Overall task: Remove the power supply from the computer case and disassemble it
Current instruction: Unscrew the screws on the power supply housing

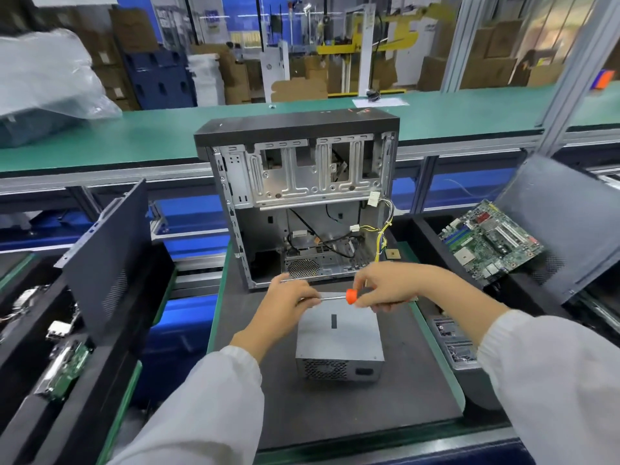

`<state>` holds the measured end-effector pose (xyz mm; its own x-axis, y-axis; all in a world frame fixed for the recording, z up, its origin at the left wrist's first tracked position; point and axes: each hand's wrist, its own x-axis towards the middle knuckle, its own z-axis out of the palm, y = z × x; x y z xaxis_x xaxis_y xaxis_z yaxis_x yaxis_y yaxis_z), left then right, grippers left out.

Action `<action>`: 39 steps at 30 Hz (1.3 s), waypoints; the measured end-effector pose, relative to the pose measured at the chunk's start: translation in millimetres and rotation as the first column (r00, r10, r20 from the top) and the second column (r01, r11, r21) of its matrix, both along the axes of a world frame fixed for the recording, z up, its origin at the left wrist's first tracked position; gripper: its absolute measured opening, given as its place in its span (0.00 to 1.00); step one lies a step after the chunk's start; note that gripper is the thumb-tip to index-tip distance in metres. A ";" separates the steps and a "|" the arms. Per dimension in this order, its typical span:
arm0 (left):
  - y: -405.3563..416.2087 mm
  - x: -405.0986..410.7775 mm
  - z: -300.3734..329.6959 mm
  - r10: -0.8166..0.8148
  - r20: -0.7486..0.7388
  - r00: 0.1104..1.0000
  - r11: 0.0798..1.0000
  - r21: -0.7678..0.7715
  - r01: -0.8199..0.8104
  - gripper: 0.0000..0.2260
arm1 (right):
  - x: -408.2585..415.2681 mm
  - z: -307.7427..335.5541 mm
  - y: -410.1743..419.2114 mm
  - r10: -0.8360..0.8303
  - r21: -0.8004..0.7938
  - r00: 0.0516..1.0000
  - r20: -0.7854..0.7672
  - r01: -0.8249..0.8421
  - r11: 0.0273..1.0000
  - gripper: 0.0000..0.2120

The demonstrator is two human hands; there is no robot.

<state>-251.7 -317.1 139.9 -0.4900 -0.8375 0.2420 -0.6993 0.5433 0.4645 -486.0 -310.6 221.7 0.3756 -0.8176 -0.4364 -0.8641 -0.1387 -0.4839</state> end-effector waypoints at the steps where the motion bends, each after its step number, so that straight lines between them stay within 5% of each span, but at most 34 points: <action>1: 1.2 1.3 -0.8 0.027 -0.137 0.990 0.999 0.042 -0.022 0.06 | 0.2 5.1 -2.6 -0.033 -0.033 0.996 0.086 0.036 0.999 0.13; 4: 1.9 2.4 -8.8 0.168 -0.350 0.922 0.978 0.176 -0.111 0.05 | -0.7 8.6 -7.9 -0.146 -0.117 0.927 0.344 0.197 0.973 0.13; 7: -1.1 6.0 -27.7 0.235 -0.274 0.933 0.921 0.369 -0.124 0.24 | 3.7 4.5 -18.0 -0.255 -0.123 0.809 0.530 0.370 0.921 0.09; 9: -2.4 10.4 -39.4 0.259 -0.293 0.920 0.835 0.547 -0.061 0.35 | 8.6 5.7 -29.4 -0.278 -0.100 0.780 0.560 0.397 0.913 0.07; 11: -4.1 13.3 -50.0 0.291 -0.366 0.884 0.787 0.617 -0.003 0.34 | 11.5 9.7 -40.5 -0.232 -0.117 0.818 0.526 0.340 0.933 0.05; 18: -15.3 21.8 -65.4 0.330 -0.283 0.901 0.815 0.567 -0.121 0.22 | 29.1 19.4 -69.4 -0.149 -0.347 0.803 0.577 0.406 0.845 0.18; 23: -14.9 16.8 -70.0 0.409 -0.311 0.858 0.845 0.484 -0.227 0.14 | 48.6 11.2 -68.4 0.002 -0.562 0.871 0.491 0.315 0.765 0.18; 39: -8.6 11.2 -73.7 0.450 -0.523 0.724 0.807 0.585 -0.079 0.12 | 74.3 6.7 -68.2 0.187 -0.667 0.940 0.286 0.055 0.743 0.18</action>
